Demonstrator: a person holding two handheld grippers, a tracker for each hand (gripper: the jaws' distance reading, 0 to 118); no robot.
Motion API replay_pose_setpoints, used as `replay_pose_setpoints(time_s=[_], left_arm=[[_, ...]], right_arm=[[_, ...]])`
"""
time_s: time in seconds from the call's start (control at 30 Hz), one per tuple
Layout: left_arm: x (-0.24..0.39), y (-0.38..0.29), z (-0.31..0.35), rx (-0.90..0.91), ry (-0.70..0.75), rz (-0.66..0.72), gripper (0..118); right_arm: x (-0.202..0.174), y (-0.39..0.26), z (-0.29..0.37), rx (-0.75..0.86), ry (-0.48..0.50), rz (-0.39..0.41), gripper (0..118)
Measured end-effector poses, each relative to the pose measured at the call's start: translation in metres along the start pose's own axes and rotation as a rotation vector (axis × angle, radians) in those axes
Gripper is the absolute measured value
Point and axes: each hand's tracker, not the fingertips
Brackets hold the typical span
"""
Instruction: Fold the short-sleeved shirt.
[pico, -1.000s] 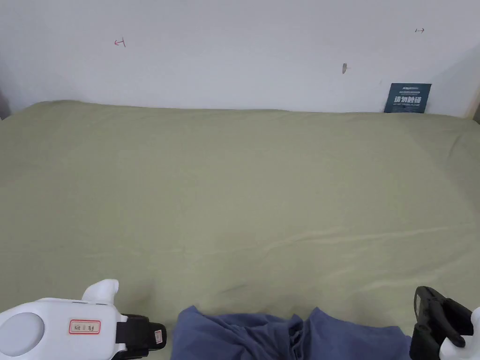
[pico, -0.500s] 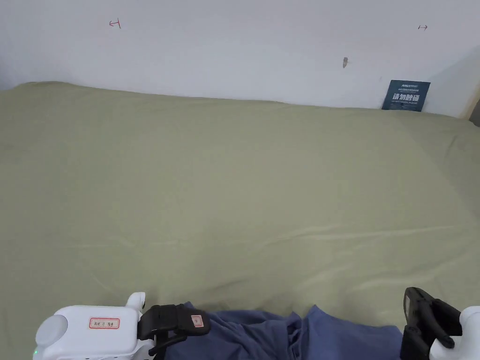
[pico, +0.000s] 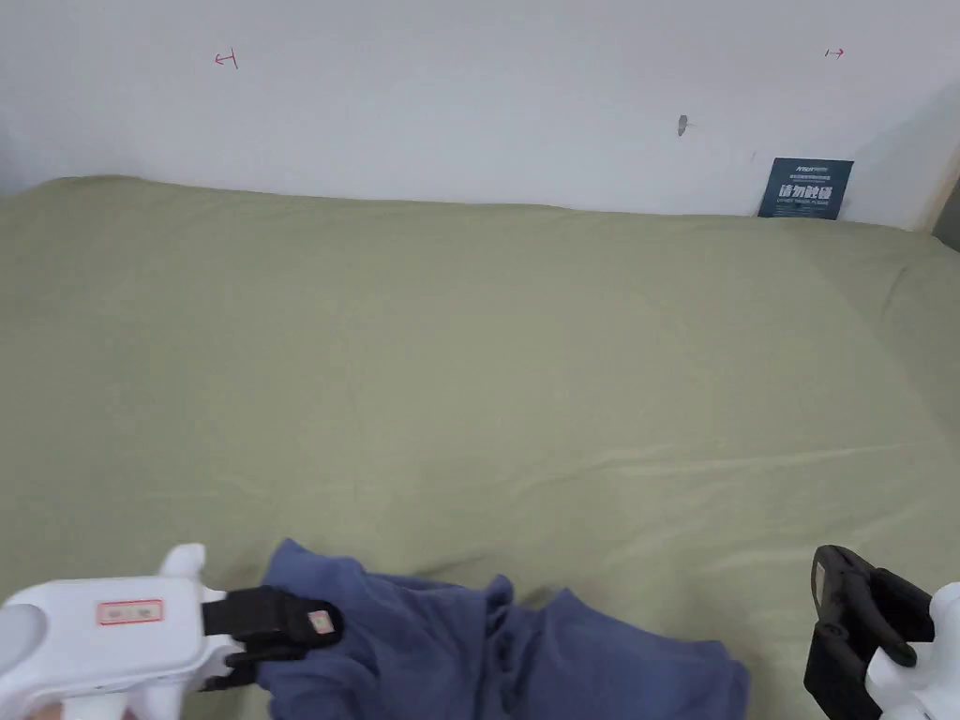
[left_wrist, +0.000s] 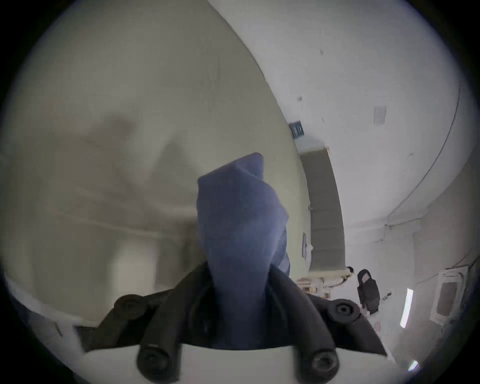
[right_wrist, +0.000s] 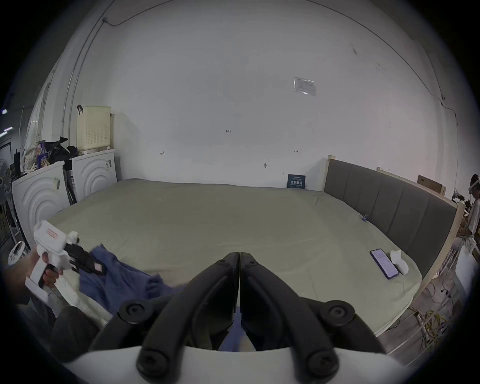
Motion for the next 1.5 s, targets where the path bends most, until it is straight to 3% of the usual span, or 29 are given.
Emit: replay_pose_setpoints(time_s=[0.17,0.33,0.67,0.9,0.93,1.0,1.03,1.1,1.2,1.23,1.27,1.3,1.33,1.5], left_arm=[[0.018,-0.002,0.081,0.077,0.167,-0.101,11],[0.052,-0.006,0.099,0.093,0.316,-0.185,11],[0.173,-0.047,0.009,-0.013,0.539,-0.472,11],[0.195,-0.098,-0.099,-0.072,0.632,-0.648,14],[0.194,-0.106,-0.112,-0.048,0.610,-0.665,41],[0.186,-0.116,-0.140,-0.059,0.574,-0.656,114],[0.185,-0.116,-0.145,-0.093,0.568,-0.643,118],[0.185,-0.115,-0.139,-0.104,0.457,-0.559,109],[0.181,-0.097,-0.113,-0.065,0.380,-0.466,106],[0.182,-0.096,-0.104,-0.038,0.334,-0.431,96],[0.179,-0.088,-0.092,-0.029,0.309,-0.395,77],[0.174,-0.080,-0.080,-0.009,0.272,-0.363,43],[0.167,-0.072,-0.071,-0.002,0.226,-0.340,0],[0.126,-0.066,-0.084,-0.144,0.110,-0.176,0]], right_arm=[[-0.001,0.000,-0.003,0.008,0.023,0.005,6],[-0.009,-0.001,-0.005,0.014,0.050,-0.021,6],[0.000,-0.004,0.006,0.025,0.053,-0.030,6],[0.023,-0.015,0.010,0.004,0.003,-0.057,6],[0.026,-0.016,0.011,-0.003,-0.006,-0.059,6],[0.032,-0.020,0.015,-0.016,-0.023,-0.065,6],[0.035,-0.020,0.018,-0.019,-0.031,-0.063,6],[0.043,-0.022,0.023,-0.026,-0.051,-0.055,6],[0.050,-0.024,0.021,-0.036,-0.070,-0.063,6],[0.051,-0.025,0.019,-0.039,-0.076,-0.071,6],[0.051,-0.026,0.017,-0.043,-0.076,-0.083,6],[0.051,-0.026,0.014,-0.049,-0.070,-0.095,6],[0.049,-0.027,0.012,-0.053,-0.063,-0.103,6],[0.036,-0.028,0.006,-0.067,-0.019,-0.111,6]])
